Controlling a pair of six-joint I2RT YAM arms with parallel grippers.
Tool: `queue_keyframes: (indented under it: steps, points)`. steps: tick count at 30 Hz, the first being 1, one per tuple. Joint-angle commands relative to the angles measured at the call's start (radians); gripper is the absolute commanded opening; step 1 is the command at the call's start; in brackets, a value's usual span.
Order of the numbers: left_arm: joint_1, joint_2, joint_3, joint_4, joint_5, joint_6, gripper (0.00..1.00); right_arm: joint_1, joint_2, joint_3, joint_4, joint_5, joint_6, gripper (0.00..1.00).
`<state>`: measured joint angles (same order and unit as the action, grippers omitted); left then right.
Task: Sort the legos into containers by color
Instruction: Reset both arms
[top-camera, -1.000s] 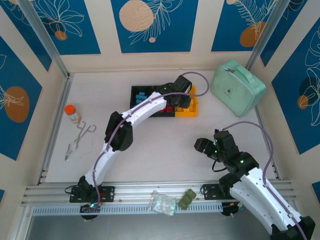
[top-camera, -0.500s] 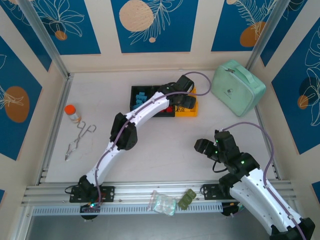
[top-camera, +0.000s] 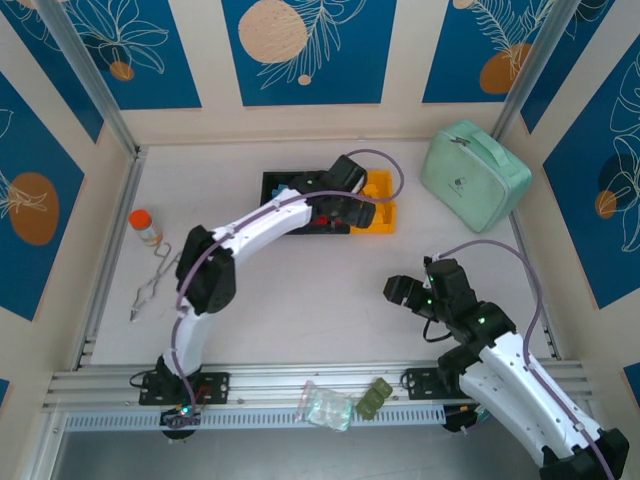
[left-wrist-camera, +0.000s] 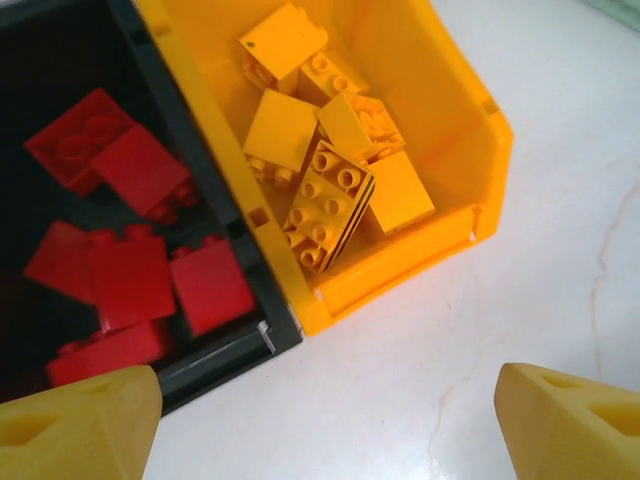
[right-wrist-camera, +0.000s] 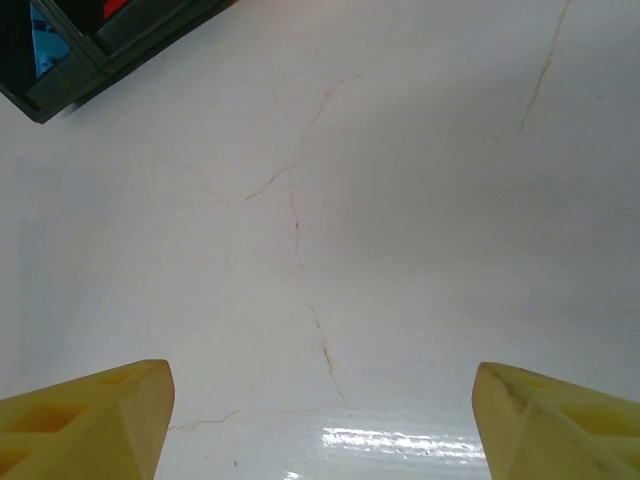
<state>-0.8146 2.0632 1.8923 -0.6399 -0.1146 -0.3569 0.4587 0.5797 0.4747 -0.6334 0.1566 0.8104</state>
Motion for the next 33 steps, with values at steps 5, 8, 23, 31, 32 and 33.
queue_keyframes:
  steps: [5,8,23,31,32,33]
  points:
    - [0.013,-0.258,-0.295,0.141,-0.061,-0.009,0.97,0.037,0.118,0.064,0.124,-0.015,-0.074,0.99]
    - [0.029,-0.348,-0.415,0.156,-0.091,-0.02,0.99,0.052,0.18,0.099,0.158,-0.005,-0.099,0.99]
    - [0.266,-0.903,-0.904,0.137,-0.156,-0.033,0.99,0.064,0.464,0.295,0.306,0.173,-0.27,0.99]
    - [0.405,-0.978,-1.02,0.21,-0.33,0.074,0.99,0.049,0.551,0.226,0.615,0.526,-0.55,0.99]
    - [0.412,-0.973,-1.058,0.283,-0.369,0.122,0.99,0.045,0.565,0.191,0.703,0.572,-0.625,0.99]
    - [0.421,-0.967,-1.095,0.359,-0.416,0.149,0.99,0.037,0.587,0.164,0.774,0.618,-0.694,0.99]
